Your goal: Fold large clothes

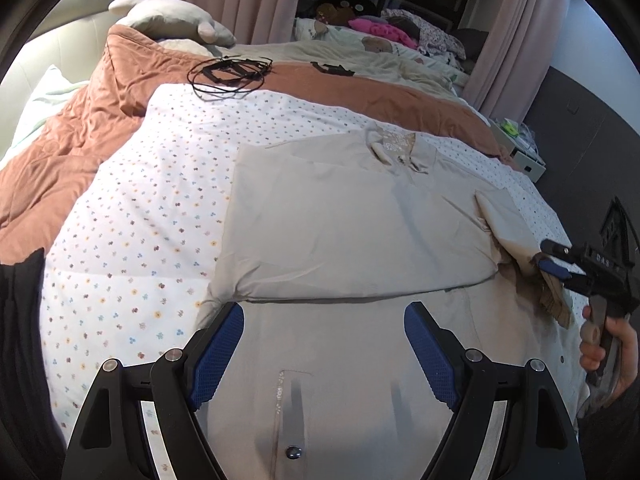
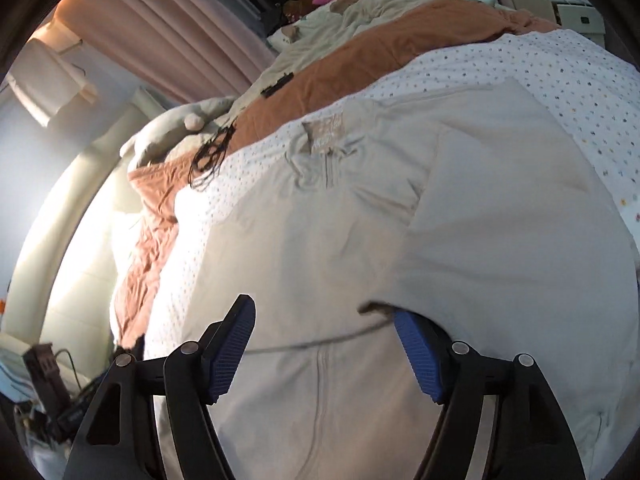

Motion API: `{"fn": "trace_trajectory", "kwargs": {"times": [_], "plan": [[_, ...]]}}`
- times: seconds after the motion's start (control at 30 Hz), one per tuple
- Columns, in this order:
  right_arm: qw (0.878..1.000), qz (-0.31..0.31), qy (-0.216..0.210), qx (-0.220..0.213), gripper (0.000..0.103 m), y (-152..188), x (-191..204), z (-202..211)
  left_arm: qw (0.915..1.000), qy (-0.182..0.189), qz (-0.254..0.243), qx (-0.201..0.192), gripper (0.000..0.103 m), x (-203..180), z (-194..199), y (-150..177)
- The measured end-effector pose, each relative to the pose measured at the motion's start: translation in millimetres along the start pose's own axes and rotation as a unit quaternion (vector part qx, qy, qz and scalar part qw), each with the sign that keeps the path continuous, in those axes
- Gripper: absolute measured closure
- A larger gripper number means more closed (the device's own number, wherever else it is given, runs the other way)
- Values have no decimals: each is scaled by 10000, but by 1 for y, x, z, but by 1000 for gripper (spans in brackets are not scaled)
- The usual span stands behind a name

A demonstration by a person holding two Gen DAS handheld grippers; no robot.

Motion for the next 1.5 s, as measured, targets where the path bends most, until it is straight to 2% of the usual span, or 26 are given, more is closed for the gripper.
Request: {"fn": "trace_trajectory", "kwargs": {"times": [0.1,0.17,0.27,0.37,0.47,0.57,0.7,0.77,0.8,0.83,0.87,0.93,1.03,1.2,1.5], "plan": [[9998,-148,-93,-68,31,18,-14,21,9999,100,15,35,19,-6,-8,6],[9994,-258,15,-238,31,27,-28,42,9999,155,13,66,19,-11,-13,9],[9969,-637,94,-441,29,41,-50,68,9997,223,12,123,19,-18,-21,15],[9930,-975,348,-569,26,56,-77,86,9995,277,-6,155,19,-24,-27,18],[9870,-1434,340,-644,25,71,-104,96,9995,271,-86,158,19,-31,-28,22],[9808,-1817,298,-636,20,82,-123,91,9994,256,-189,123,19,-36,-26,26],[9781,-2022,250,-420,20,81,-133,60,9991,154,-373,102,19,-35,-22,30],[9751,-2148,314,-449,20,76,-141,47,9992,119,-377,80,19,-30,-18,31],[9734,-2190,370,-556,28,72,-144,44,9993,109,-349,64,19,-27,-17,31],[9723,-2199,464,-636,57,67,-146,43,9995,88,-308,49,19,-22,-15,31],[9723,-2188,537,-626,65,62,-146,43,9996,54,-267,44,19,-17,-14,32],[9735,-2101,467,-777,71,51,-139,49,9998,-31,-183,52,19,-6,-12,33],[9813,-1525,619,-1002,72,30,-112,64,9998,-162,-48,63,19,10,-13,34],[9884,-622,602,-1250,73,-3,-53,80,9990,-276,275,196,19,32,-20,38],[9913,387,465,-1170,73,-39,45,55,9980,-298,512,227,19,61,-18,47]]}}
Point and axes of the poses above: each gripper's, at about its wrist camera, not at the fingertips, and z roughly against the way its jaws point, x to its left, y to its underside, the point moved 5 cm from there along -z, roughly the way its jaws point, and after that the axes turned 1 degree about -z, right-handed, at the moved point
